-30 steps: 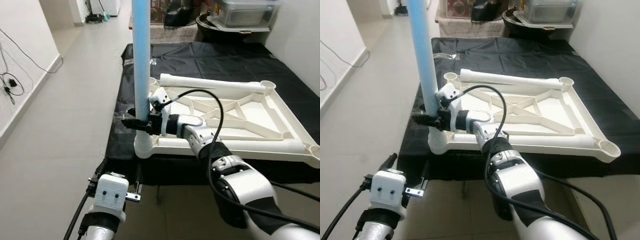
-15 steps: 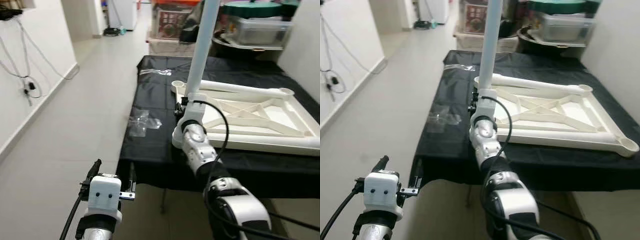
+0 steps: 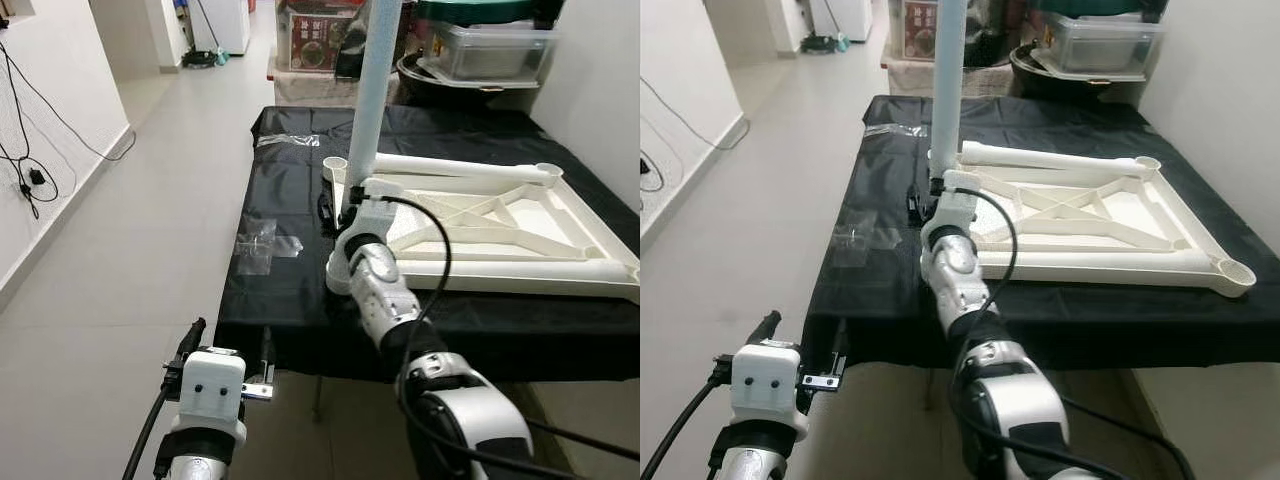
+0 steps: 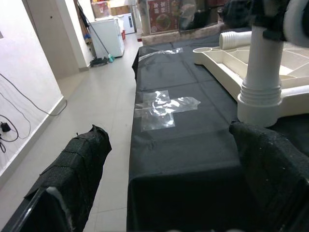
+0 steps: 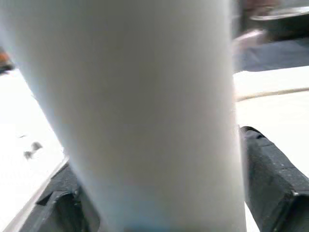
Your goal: Building children table
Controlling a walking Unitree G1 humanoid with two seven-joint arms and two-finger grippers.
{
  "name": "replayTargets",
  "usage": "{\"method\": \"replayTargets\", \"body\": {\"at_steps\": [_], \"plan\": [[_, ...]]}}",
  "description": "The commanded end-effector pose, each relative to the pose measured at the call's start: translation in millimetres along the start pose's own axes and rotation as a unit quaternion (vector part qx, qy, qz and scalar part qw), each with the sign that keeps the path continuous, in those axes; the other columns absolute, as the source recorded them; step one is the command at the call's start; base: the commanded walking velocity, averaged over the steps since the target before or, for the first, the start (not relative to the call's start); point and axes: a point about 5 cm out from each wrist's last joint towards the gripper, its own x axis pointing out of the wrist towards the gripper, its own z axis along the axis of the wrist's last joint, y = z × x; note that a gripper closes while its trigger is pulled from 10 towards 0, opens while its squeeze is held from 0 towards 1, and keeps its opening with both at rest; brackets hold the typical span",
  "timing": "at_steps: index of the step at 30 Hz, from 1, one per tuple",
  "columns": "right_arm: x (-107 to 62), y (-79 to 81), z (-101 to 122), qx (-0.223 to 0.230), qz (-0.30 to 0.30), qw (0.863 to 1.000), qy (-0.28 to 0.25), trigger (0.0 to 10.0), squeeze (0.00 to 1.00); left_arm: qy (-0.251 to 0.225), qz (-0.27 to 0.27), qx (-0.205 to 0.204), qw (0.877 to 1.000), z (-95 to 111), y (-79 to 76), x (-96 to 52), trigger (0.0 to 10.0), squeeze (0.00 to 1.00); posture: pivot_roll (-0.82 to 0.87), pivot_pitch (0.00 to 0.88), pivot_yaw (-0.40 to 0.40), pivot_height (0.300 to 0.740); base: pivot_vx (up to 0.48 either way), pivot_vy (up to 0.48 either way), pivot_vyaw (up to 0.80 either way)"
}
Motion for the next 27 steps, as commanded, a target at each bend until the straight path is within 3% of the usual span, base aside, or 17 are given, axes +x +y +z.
{"method": "replayTargets", "body": {"at_steps": [1,3,4,6,7,8,9,10,11,12,16,18,19,21,25,26,27], "plan": [[2.8,4.0,5.2,0.021,0.083,0.996,0.008,10.0,0.00,0.009,-0.003,0.001,1.000,-4.2,-1.2,-0.4,10.0,0.00,0.13,0.065,-0.030,0.740,0.000,0.000,0.00],[1.1,4.1,5.8,0.031,0.181,0.983,0.033,10.0,0.00,0.010,-0.003,0.001,1.000,-4.4,-1.2,0.0,10.0,0.00,0.13,0.064,-0.028,0.740,0.000,0.000,0.00],[1.1,4.1,5.8,0.031,0.181,0.983,0.033,10.0,0.00,0.010,-0.003,0.001,1.000,-4.4,-1.2,0.0,10.0,0.00,0.13,0.064,-0.028,0.740,0.000,0.000,0.00],[-3.2,4.2,4.5,0.040,0.269,0.960,0.063,10.0,0.00,0.010,-0.004,0.001,1.000,-4.6,-1.1,0.4,10.0,0.00,0.13,0.065,-0.025,0.740,0.000,0.000,0.00],[-3.2,4.2,4.5,0.040,0.269,0.960,0.063,10.0,0.00,0.010,-0.004,0.001,1.000,-4.6,-1.1,0.4,10.0,0.00,0.13,0.065,-0.025,0.740,0.000,0.000,0.00],[-6.5,5.9,3.7,0.037,0.323,0.942,0.083,10.0,0.00,0.011,-0.005,0.002,1.000,-4.7,-1.3,0.4,10.0,0.00,0.13,0.065,-0.025,0.740,0.000,0.000,0.00],[-6.5,5.9,3.7,0.037,0.323,0.942,0.083,10.0,0.00,0.011,-0.005,0.002,1.000,-4.7,-1.3,0.4,10.0,0.00,0.13,0.065,-0.025,0.740,0.000,0.000,0.00],[-9.2,10.3,2.5,0.022,0.370,0.923,0.099,10.0,0.00,0.010,-0.005,0.001,1.000,-4.6,-1.5,0.4,10.0,0.00,0.13,0.065,-0.025,0.740,0.000,0.000,0.00],[-9.2,10.3,2.5,0.022,0.370,0.923,0.099,10.0,0.00,0.010,-0.005,0.001,1.000,-4.6,-1.5,0.4,10.0,0.00,0.13,0.065,-0.025,0.740,0.000,0.000,0.00],[-11.2,13.0,1.7,0.011,0.401,0.909,0.110,10.0,0.00,0.010,-0.005,0.001,1.000,-4.6,-1.7,0.5,10.0,0.00,0.13,0.065,-0.025,0.740,0.000,0.000,0.00],[-11.2,13.0,1.7,0.011,0.401,0.909,0.110,10.0,0.00,0.010,-0.005,0.001,1.000,-4.6,-1.7,0.5,10.0,0.00,0.13,0.065,-0.025,0.740,0.000,0.000,0.00],[-17.1,33.2,-4.7,-0.033,0.498,0.854,0.149,10.0,0.00,0.009,-0.006,-0.001,1.000,-3.3,-2.7,-0.1,10.0,0.00,0.14,0.078,-0.034,0.740,0.000,0.000,0.00],[-17.1,33.2,-4.7,-0.033,0.498,0.854,0.149,10.0,0.00,0.009,-0.006,-0.001,1.000,-3.3,-2.7,-0.1,10.0,0.00,0.14,0.078,-0.034,0.740,0.000,0.000,0.00],[-21.1,44.9,-12.4,-0.066,0.540,0.820,0.181,10.0,0.00,0.009,-0.005,-0.002,1.000,-2.8,-3.2,-0.8,10.0,0.00,0.14,0.082,-0.036,0.740,0.000,0.000,0.00],[-23.8,46.3,-16.8,-0.085,0.551,0.808,0.190,10.0,0.00,0.009,-0.004,-0.003,1.000,-2.5,-3.6,-0.9,10.0,0.00,0.14,0.086,-0.039,0.740,0.000,0.000,0.00],[-23.9,46.4,-18.1,-0.087,0.547,0.810,0.191,7.9,0.00,0.009,-0.005,-0.004,1.000,-2.5,-3.8,-0.8,10.0,0.00,0.14,0.086,-0.039,0.740,0.000,0.000,0.00],[-23.9,46.4,-18.1,-0.087,0.547,0.810,0.191,7.9,0.00,0.009,-0.005,-0.004,1.000,-2.5,-3.8,-0.8,10.0,0.00,0.14,0.086,-0.039,0.740,0.000,0.000,0.00]]}}
